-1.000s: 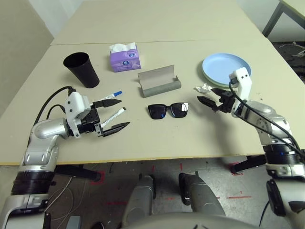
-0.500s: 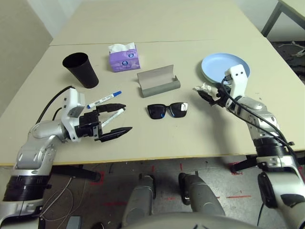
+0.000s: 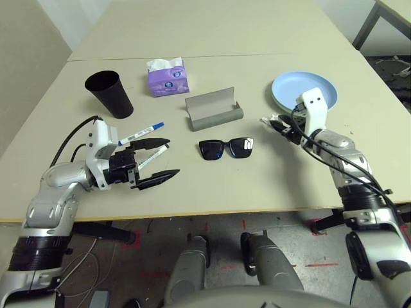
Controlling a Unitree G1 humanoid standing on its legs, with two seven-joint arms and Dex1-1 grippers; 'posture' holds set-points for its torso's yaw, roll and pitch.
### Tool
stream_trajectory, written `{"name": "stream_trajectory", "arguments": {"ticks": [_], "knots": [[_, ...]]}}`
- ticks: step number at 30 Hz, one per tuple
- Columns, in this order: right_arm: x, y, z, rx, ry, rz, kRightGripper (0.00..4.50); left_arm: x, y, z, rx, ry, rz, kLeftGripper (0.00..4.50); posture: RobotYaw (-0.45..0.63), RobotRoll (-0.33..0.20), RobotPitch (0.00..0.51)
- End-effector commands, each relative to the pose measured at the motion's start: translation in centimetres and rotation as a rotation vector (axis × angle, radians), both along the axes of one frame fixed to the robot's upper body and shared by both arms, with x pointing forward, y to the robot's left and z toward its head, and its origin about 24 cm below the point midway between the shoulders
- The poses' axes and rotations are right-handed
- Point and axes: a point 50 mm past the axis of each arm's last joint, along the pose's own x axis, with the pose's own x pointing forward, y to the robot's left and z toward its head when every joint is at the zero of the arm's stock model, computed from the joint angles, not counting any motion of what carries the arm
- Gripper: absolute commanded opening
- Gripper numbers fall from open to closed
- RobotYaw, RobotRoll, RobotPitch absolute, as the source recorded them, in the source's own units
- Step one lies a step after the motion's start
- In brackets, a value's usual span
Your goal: Organize and tidy the items on the table.
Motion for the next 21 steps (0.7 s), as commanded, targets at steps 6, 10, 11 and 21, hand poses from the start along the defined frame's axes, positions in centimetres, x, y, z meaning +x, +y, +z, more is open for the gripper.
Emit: {"name": "stream_trajectory", "arguments": {"ticks": [6,10,11,21], "knots": [[-0.1,0.3,-0.3,0.013,0.011,0.007,0.02,0.0,0.1,-0.1,0.017,-0.018,0.013,4.50,-0.09,0.000,0.175],[-0.1,0.2,0.4,0.030,-0.002,0.003,0.02,0.0,-0.1,-0.4,0.018,-0.016,0.014,4.50,-0.09,0.000,0.174],[-0.1,0.2,0.5,0.030,-0.004,0.000,0.02,0.0,-0.1,-0.5,0.017,-0.018,0.014,4.50,-0.09,0.000,0.174],[-0.2,0.0,-0.6,-0.009,0.037,-0.014,2.76,0.0,-0.2,-0.4,0.018,-0.035,0.023,4.50,-0.08,0.000,0.170]]}}
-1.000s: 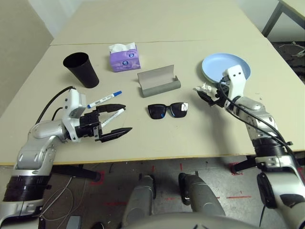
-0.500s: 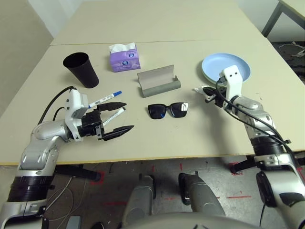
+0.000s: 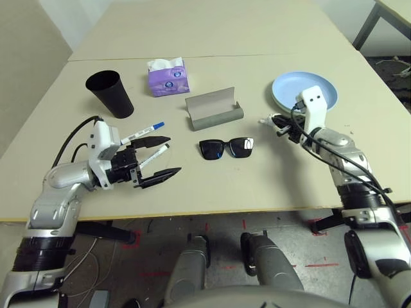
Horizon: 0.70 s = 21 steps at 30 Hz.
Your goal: Organize and tidy the items on the table.
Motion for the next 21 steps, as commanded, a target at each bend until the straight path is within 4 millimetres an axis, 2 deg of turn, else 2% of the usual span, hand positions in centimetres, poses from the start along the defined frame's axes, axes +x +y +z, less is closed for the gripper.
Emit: {"name": "stream_trajectory", "arguments": {"ticks": [1,4,5,14,17,21], "knots": [[-0.16,-0.10,-0.97,-0.022,0.042,-0.006,3.13,-0.11,0.08,-0.31,0.014,0.005,0.005,4.50,-0.08,0.000,0.170],[-0.12,-0.05,-1.15,-0.034,0.052,-0.012,4.23,-0.20,0.22,-0.25,0.018,0.002,0.009,4.50,-0.08,0.000,0.172],[-0.07,-0.05,-1.19,-0.035,0.055,-0.016,4.48,-0.21,0.25,-0.22,0.019,0.000,0.011,4.50,-0.08,0.000,0.171],[-0.05,0.01,-1.71,-0.055,0.068,-0.046,4.48,0.10,0.27,0.52,-0.015,-0.023,0.037,4.50,-0.09,0.000,0.173],[0.07,0.03,-1.65,-0.047,0.061,-0.057,3.83,0.03,0.23,0.37,-0.008,-0.020,0.034,4.50,-0.08,0.000,0.174],[0.21,0.29,-1.47,-0.041,0.054,-0.052,2.35,-0.04,0.06,0.17,-0.006,-0.017,0.030,4.50,-0.08,0.000,0.176]]}}
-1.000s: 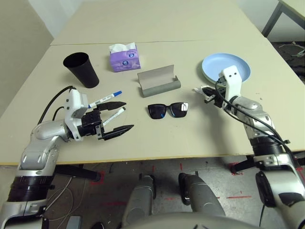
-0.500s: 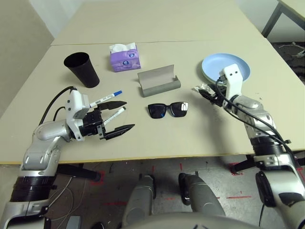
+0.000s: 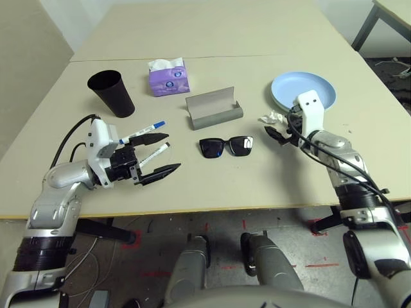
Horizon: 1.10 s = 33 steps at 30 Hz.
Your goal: Organize and tidy the items on the table.
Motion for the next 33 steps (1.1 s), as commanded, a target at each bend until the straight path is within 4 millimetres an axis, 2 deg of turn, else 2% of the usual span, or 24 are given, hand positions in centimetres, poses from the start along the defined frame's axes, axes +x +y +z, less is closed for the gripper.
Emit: {"name": "stream_trajectory", "arguments": {"ticks": [1,2,5,6,7,14,22,33], "knots": [[0.0,0.3,-0.3,-0.002,0.011,0.004,1.95,-0.2,-0.2,-0.1,0.005,0.000,-0.006,4.50,-0.09,0.000,0.178],[0.0,0.3,-0.3,-0.001,0.011,0.008,1.67,-0.2,-0.3,-0.2,0.003,0.001,-0.007,4.50,-0.08,0.000,0.178],[-0.1,0.6,-0.5,-0.002,0.015,0.025,0.45,-0.3,-0.5,-0.5,0.000,0.006,-0.015,4.50,-0.08,0.000,0.178],[-0.2,0.6,-0.5,-0.003,0.016,0.029,0.15,-0.3,-0.6,-0.5,-0.001,0.007,-0.016,4.50,-0.08,0.000,0.178],[-0.2,0.7,-0.5,-0.002,0.017,0.033,0.03,-0.3,-0.6,-0.5,-0.002,0.007,-0.015,4.50,-0.08,0.000,0.175],[-0.3,0.8,-0.3,0.004,0.003,0.044,0.03,-0.3,-0.5,-0.6,-0.002,0.007,-0.009,4.50,-0.08,0.000,0.168],[0.2,0.3,1.8,0.029,-0.062,0.028,0.03,-0.2,-0.4,-0.9,0.003,0.012,-0.009,4.50,-0.09,0.000,0.165],[0.0,0.3,2.4,0.024,-0.074,0.032,0.03,0.0,-0.4,-0.9,0.008,0.004,-0.010,4.50,-0.10,0.000,0.161]]}}
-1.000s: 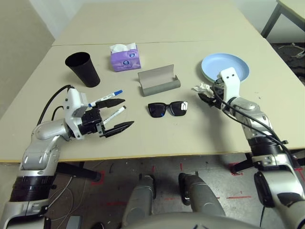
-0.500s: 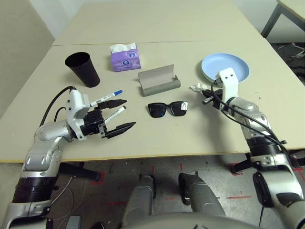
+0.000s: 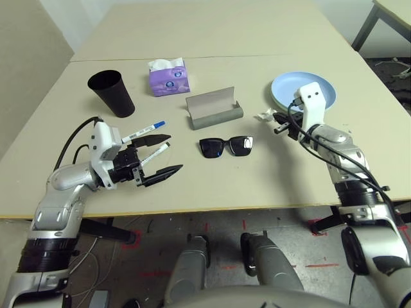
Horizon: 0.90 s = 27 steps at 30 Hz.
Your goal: Organize and tidy the items on the table.
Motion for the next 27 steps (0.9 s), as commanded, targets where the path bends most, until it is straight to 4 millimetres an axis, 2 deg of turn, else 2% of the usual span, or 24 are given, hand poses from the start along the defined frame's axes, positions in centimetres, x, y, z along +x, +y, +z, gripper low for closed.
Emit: {"name": "stream_trajectory", "arguments": {"ticks": [1,5,7,9,19,27], "knots": [[-0.1,-0.1,0.4,-0.004,-0.010,0.001,0.03,0.1,-0.1,-0.5,0.011,0.013,-0.004,4.50,-0.10,0.000,0.159],[-0.1,-0.1,0.3,-0.018,0.000,0.000,0.03,0.2,-0.1,-0.5,0.010,0.011,-0.003,4.50,-0.10,0.000,0.162],[-0.2,0.0,0.0,-0.024,0.007,0.000,0.40,0.2,-0.1,-0.5,0.011,0.010,-0.004,4.50,-0.10,0.000,0.162],[-0.2,0.1,-0.1,-0.020,0.010,-0.001,0.96,0.2,-0.1,-0.5,0.012,0.010,-0.002,4.50,-0.10,0.000,0.163],[-0.1,0.5,-1.0,-0.022,0.034,0.001,4.47,-0.1,0.0,-0.6,0.014,0.014,0.009,4.50,-0.09,0.000,0.166],[0.9,1.5,-1.9,-0.020,0.061,-0.007,4.47,-0.3,0.0,-0.6,0.013,0.015,0.014,4.50,-0.08,0.000,0.168]]}}
